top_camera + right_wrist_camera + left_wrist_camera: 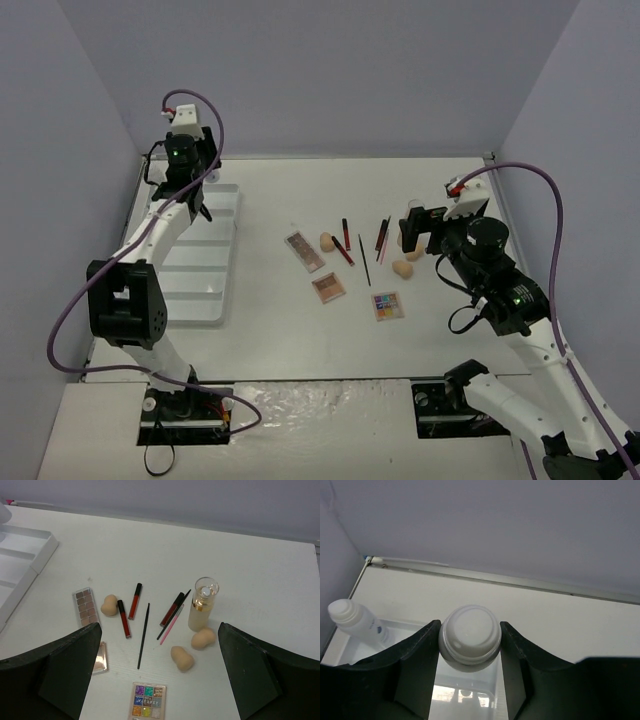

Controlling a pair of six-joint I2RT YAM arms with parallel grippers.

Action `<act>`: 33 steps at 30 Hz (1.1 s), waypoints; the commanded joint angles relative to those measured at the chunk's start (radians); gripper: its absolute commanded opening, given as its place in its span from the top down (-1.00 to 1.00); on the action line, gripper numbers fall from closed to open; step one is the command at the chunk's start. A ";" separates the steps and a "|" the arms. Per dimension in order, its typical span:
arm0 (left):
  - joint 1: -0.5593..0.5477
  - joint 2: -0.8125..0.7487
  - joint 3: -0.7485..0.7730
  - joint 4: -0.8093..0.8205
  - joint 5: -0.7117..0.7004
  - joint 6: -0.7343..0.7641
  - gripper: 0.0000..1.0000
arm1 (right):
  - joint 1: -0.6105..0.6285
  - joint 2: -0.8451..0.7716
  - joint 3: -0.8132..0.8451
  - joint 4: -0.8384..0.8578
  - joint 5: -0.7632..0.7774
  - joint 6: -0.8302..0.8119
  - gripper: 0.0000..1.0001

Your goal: Organize the makeup

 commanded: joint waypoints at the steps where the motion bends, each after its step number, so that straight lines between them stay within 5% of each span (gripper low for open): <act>1: 0.066 -0.022 0.034 0.147 0.016 -0.010 1.00 | 0.005 0.014 0.006 0.106 -0.018 -0.005 -1.00; 33: 0.186 0.257 0.025 0.371 0.014 -0.045 0.96 | 0.005 0.073 -0.026 0.120 -0.019 0.011 -1.00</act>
